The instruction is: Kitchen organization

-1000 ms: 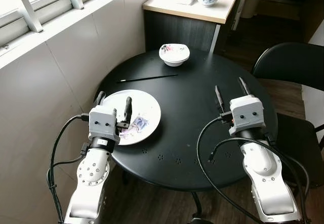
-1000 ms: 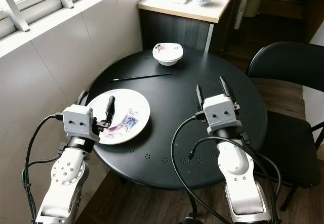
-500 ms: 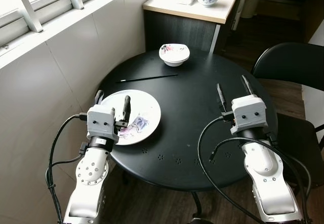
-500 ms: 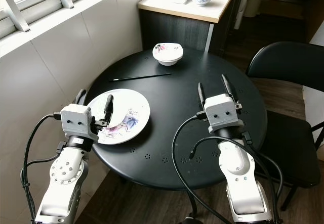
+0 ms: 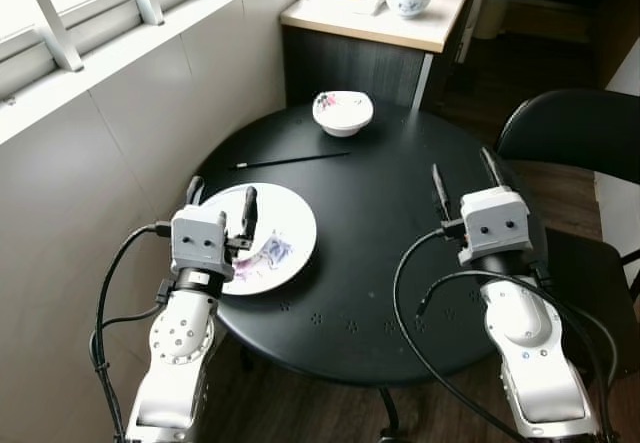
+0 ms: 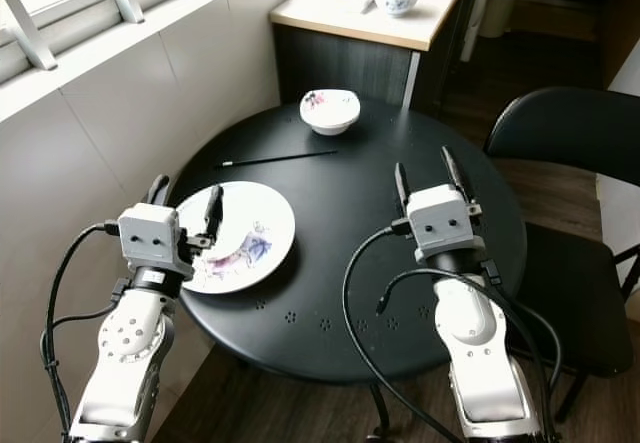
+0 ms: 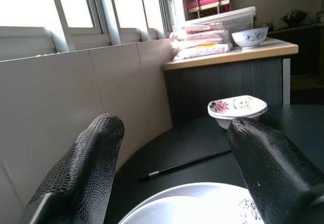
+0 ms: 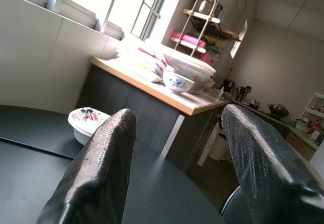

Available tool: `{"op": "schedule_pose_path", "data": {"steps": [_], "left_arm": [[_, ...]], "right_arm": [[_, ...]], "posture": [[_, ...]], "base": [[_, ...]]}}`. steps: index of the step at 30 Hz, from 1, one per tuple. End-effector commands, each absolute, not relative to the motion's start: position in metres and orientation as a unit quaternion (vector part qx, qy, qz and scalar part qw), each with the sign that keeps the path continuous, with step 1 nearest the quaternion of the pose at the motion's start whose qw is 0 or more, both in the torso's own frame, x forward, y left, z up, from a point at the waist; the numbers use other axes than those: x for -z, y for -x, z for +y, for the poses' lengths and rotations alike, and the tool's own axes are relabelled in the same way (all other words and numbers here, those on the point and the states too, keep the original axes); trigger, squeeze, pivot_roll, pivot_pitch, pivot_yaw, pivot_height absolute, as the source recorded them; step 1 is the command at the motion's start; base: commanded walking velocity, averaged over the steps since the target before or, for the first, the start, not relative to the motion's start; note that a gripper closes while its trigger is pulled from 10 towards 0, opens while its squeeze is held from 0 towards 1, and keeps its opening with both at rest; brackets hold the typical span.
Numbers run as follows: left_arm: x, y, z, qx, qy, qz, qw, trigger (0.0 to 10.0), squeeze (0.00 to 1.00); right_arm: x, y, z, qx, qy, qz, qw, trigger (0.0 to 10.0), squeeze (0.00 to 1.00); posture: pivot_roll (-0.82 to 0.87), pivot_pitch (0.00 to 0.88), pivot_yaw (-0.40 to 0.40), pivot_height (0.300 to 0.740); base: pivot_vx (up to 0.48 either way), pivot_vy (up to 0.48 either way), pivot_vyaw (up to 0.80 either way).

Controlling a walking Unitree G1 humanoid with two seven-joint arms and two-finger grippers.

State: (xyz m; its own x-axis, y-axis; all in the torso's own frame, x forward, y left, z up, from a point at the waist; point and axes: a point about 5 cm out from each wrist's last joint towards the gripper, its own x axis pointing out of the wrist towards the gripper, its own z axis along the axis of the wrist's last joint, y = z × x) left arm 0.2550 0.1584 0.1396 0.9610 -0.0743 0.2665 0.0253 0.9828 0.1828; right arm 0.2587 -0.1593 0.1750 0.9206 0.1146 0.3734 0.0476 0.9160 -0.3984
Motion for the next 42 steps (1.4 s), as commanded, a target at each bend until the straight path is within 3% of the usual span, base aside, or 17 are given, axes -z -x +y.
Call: {"op": "schedule_pose_path", "data": {"steps": [1, 14, 36, 42], "left_arm": [[-0.1411, -0.2555, 0.159, 0.025, -0.087, -0.141, 0.986, 10.0, 0.0], [-0.1408, -0.2554, 0.159, 0.025, -0.086, -0.14, 0.986, 10.0, 0.0], [-0.1404, -0.2562, 0.1578, 0.026, -0.089, -0.14, 0.986, 10.0, 0.0], [-0.14, -0.2564, 0.1581, 0.024, -0.09, -0.139, 0.986, 10.0, 0.0]], "right_arm": [[-0.1788, -0.2588, -0.1614, -0.011, 0.212, -0.208, 0.955, 10.0, 0.0], [-0.1787, -0.2594, -0.1616, -0.011, 0.213, -0.208, 0.955, 10.0, 0.0], [-0.1761, -0.2641, -0.1653, -0.003, 0.204, -0.19, 0.96, 10.0, 0.0], [-0.1752, -0.2651, -0.1657, -0.001, 0.198, -0.185, 0.963, 10.0, 0.0]], "posture": [[-0.07, 0.032, -0.009, 0.74], [-0.07, 0.035, -0.01, 0.74], [-0.07, 0.034, -0.006, 0.74], [-0.07, 0.029, -0.006, 0.74]], "base": [[0.311, 0.0, 0.0], [0.308, 0.0, 0.0], [0.0, 0.0, 0.0], [0.0, 0.0, 0.8]]}}
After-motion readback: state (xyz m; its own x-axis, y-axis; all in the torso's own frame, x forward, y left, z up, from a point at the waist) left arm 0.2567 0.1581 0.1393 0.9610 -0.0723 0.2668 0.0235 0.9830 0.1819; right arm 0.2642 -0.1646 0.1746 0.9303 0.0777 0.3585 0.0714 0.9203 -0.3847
